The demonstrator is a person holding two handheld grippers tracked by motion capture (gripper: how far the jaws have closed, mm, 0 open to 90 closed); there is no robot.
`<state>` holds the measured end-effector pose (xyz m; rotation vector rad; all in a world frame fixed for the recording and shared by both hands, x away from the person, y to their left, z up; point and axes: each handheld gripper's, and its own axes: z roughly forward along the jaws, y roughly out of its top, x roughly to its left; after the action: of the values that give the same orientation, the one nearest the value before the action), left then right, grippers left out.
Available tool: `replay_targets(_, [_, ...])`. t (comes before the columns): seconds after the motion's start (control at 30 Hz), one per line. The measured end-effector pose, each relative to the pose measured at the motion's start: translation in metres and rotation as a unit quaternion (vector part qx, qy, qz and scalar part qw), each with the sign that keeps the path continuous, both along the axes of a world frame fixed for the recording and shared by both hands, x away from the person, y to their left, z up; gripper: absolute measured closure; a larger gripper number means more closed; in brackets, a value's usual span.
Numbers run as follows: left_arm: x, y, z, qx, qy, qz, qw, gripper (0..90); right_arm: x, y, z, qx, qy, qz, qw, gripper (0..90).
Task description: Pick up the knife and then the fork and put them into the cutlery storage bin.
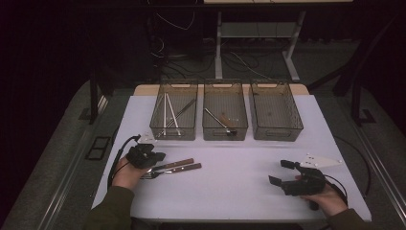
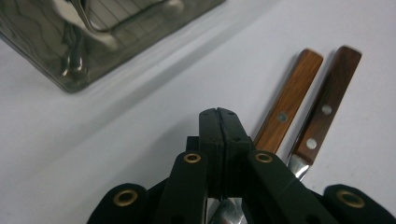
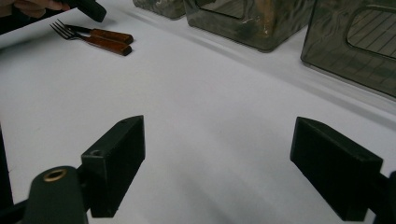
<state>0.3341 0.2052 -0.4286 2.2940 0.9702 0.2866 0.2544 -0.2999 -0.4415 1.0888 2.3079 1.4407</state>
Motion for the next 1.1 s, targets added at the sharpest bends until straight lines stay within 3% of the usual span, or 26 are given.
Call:
replay_targets(0.27, [-0.001,-0.004,-0.004,0.018,0.019,-0.018,0.9995,89.3,0.0,0.0,0.0,0.0,-0.002,0.0,1.0,18.0])
replay_targets(0.93, [-0.016,-0.006,-0.004,-0.001,0.053,-0.043,0.9977,89.4,-0.001,0.001,0.001,-0.004,-0.004,0.0,1.0,17.9])
replay_targets(1.1, [-0.019,-0.007,-0.005,0.002,0.051,-0.046,0.9977,89.2,-0.001,0.001,0.001,-0.005,-0.006,0.0,1.0,17.9])
